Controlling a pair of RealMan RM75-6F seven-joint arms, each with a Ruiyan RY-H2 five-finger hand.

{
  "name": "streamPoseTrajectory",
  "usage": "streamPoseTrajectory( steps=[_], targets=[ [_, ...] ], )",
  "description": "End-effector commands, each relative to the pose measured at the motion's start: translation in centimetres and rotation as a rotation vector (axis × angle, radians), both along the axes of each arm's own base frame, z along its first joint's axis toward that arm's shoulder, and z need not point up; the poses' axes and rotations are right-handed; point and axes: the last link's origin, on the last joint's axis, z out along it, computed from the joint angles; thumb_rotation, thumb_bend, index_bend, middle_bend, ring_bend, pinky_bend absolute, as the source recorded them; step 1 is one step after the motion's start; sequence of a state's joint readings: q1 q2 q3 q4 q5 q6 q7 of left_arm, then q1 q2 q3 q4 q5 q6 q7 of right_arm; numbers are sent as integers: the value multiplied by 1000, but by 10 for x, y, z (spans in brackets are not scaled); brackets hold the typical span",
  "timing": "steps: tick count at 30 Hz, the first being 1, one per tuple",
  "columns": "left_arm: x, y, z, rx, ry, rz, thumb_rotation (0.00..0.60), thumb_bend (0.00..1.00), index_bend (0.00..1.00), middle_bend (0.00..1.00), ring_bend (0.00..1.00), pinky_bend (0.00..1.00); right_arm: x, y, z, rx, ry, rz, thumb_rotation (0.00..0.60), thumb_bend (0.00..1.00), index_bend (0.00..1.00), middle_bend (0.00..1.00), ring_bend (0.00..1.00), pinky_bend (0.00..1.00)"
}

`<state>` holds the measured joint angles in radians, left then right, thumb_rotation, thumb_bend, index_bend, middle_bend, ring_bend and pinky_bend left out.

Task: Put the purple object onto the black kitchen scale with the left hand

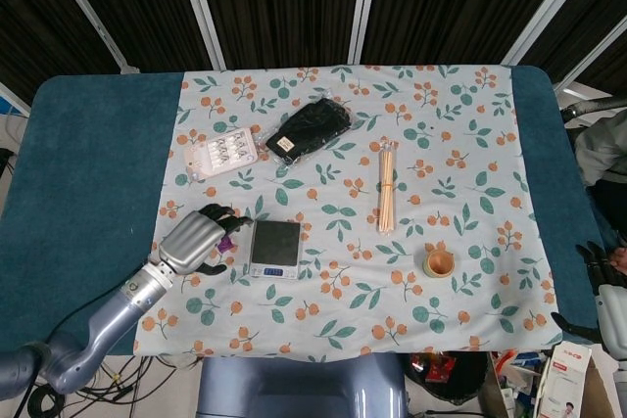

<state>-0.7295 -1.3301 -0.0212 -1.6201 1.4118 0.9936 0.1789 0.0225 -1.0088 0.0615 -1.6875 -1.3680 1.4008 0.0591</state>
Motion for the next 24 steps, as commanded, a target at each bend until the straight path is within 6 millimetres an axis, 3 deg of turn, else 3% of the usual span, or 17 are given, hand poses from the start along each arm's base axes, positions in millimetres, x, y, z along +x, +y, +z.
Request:
streamPoseTrajectory(
  steps=[1,12,24],
  targets=[
    [-7,20,6,37,118,-26,600,133,229,359,178,215,0,0,0,-1,0,-3,600,79,21,10,158,188],
    [-26,29,-5,32,245,-8,600,94,228,351,191,230,0,1,0,-1,-2,-9,600,78,21,10,158,188],
    [-26,32,-26,46,257,-37,600,110,262,333,194,274,-1,0,0,-1,-8,-15,600,78,21,10,158,188]
  ],
)
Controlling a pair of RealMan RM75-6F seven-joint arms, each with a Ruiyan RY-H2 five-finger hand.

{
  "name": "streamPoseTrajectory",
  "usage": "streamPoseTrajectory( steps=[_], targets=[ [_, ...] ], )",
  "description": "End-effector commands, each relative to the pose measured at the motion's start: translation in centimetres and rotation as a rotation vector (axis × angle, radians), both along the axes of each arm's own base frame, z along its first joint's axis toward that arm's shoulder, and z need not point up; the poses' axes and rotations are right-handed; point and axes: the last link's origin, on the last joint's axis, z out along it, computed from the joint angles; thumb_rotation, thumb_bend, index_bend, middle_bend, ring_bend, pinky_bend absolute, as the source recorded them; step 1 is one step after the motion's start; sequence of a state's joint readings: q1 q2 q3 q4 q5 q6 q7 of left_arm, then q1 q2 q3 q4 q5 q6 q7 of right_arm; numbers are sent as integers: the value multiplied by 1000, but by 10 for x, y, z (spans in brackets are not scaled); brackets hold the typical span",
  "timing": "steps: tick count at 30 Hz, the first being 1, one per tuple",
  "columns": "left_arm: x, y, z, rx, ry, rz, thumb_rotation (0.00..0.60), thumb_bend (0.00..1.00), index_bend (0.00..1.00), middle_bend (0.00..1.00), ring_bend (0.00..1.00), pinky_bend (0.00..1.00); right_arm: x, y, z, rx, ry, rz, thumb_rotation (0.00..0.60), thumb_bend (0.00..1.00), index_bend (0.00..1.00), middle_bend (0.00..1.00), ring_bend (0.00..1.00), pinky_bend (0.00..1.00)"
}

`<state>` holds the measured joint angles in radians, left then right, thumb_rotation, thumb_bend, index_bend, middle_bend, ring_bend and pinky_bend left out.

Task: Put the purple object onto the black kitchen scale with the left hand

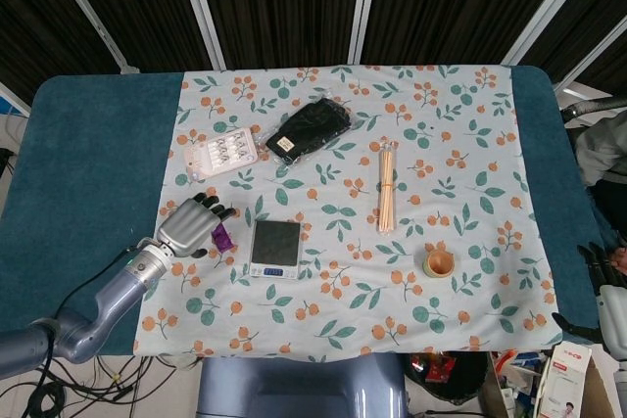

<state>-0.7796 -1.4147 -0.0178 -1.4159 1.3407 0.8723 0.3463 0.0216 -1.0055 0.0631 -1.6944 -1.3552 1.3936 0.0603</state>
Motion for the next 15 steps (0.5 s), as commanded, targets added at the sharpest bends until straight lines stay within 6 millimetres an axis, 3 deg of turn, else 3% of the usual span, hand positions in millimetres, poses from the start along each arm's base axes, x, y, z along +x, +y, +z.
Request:
streamPoseTrajectory(
  steps=[1,6,15],
  targets=[
    [1,1,-6,-4,-17,-3,600,121,272,336,194,277,0,0,0,-1,-2,-1,600,78,21,10,158,188],
    [2,1,-12,-3,-22,-25,600,178,306,368,201,290,-1,0,1,-1,-5,-5,600,78,21,10,158,188],
    [-3,2,-22,-14,17,-44,600,179,318,383,205,294,-1,0,1,-1,-11,-11,600,78,21,10,159,189]
  ],
)
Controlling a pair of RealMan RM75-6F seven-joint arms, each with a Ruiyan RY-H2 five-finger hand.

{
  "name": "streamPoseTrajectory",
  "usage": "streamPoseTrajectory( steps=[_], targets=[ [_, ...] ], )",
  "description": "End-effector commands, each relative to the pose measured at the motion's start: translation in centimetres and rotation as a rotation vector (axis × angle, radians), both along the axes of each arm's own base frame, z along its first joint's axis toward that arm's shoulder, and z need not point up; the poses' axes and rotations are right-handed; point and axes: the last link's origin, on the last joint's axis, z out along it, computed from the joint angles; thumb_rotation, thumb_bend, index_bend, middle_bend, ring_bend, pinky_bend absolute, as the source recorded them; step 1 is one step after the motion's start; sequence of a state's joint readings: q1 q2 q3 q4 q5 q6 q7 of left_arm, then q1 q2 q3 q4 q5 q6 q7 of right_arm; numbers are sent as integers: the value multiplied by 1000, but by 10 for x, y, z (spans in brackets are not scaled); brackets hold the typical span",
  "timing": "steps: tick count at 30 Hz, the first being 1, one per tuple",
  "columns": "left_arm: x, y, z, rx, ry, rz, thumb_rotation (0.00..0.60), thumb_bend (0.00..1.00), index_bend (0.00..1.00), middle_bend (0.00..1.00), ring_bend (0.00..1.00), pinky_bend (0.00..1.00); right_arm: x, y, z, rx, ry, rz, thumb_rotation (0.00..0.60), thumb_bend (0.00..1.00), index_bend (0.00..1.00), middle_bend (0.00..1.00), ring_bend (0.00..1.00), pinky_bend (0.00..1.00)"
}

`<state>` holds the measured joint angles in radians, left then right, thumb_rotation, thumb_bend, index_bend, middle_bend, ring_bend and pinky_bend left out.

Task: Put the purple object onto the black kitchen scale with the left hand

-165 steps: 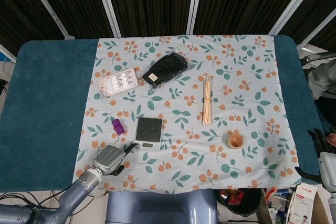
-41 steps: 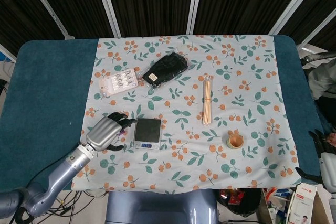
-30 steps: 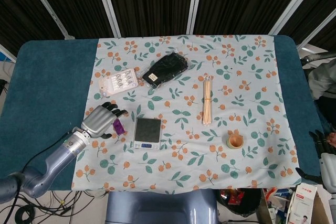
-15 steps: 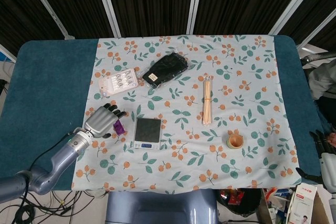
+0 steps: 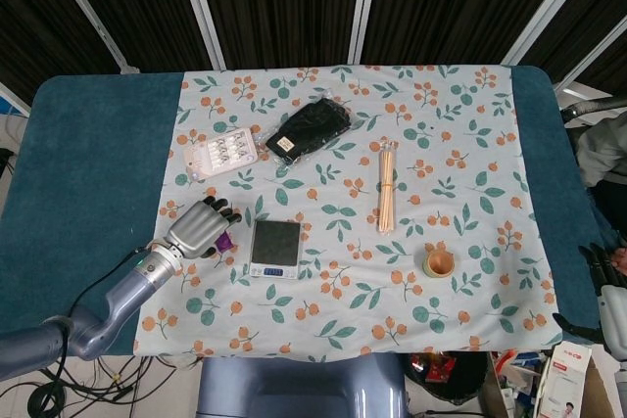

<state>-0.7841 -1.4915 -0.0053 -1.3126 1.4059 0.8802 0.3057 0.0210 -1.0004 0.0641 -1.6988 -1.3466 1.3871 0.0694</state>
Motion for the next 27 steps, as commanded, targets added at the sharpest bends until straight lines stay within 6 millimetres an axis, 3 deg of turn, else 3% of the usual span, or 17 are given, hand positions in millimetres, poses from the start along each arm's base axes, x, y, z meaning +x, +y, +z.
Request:
streamPoseTrajectory(
  steps=[1,14,20,27],
  targets=[
    [-2,0,-3,-5,12,1,600,178,319,385,206,294,0,0,0,0,0,-1,600,79,21,10,159,189],
    [-11,0,-7,-18,43,16,600,223,368,483,280,331,-1,0,0,1,-5,-8,600,78,21,10,159,189],
    [-14,0,-2,-13,48,29,600,308,393,507,301,353,-1,0,0,5,-9,-12,600,78,21,10,160,189],
    [-3,-3,8,-7,-43,47,600,337,404,515,308,369,0,0,1,3,-12,-14,600,79,21,10,159,189]
  ],
)
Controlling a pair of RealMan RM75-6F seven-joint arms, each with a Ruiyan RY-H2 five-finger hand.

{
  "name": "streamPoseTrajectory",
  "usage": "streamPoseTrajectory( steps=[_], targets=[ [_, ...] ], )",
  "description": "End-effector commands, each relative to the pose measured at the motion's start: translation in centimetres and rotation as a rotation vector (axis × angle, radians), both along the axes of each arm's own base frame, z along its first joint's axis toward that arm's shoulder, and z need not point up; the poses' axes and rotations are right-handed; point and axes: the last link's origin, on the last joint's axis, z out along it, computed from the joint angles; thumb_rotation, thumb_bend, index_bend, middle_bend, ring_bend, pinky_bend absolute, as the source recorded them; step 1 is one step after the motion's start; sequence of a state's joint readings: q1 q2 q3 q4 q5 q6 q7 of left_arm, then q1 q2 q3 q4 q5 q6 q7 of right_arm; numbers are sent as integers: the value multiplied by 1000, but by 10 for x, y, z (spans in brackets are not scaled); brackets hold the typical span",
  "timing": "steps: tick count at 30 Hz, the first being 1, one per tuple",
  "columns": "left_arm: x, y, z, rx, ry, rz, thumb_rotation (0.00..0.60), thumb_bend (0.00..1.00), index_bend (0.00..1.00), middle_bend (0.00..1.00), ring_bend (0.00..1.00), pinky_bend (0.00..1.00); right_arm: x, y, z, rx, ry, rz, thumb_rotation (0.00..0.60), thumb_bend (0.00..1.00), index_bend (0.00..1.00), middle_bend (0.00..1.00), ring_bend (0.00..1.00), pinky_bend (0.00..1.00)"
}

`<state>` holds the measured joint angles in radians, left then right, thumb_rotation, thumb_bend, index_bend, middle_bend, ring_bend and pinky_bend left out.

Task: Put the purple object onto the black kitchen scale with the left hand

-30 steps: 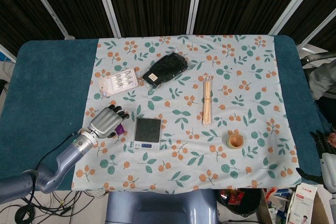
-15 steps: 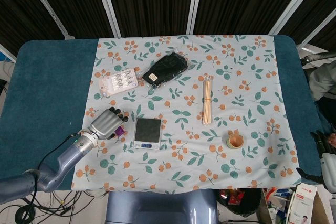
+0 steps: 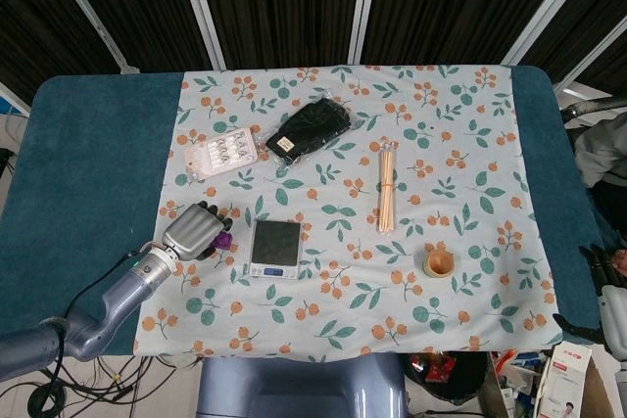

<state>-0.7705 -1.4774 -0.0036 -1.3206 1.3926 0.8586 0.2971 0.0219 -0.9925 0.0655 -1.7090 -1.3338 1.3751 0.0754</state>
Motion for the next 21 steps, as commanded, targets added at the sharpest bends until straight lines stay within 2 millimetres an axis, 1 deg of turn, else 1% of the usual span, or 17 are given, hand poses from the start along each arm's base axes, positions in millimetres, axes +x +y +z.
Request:
streamPoseTrajectory(
  steps=[1,5,8,14,21],
  targets=[
    [9,-2,8,11,-76,11,600,337,404,515,308,370,0,0,0,-1,0,0,600,78,21,10,159,189],
    [25,-6,13,31,-184,3,600,337,407,515,308,372,0,0,0,0,-1,-1,600,78,21,10,160,190],
    [36,-11,11,35,-251,4,600,337,408,514,308,373,1,0,0,-1,-1,1,600,79,21,10,159,190],
    [49,-11,-2,42,-261,2,600,335,407,513,308,374,0,0,1,-1,-1,1,600,78,20,10,160,190],
    [60,-9,-22,28,-252,9,600,324,405,498,308,377,0,0,1,-1,-5,-3,600,78,20,10,160,189]
  ],
)
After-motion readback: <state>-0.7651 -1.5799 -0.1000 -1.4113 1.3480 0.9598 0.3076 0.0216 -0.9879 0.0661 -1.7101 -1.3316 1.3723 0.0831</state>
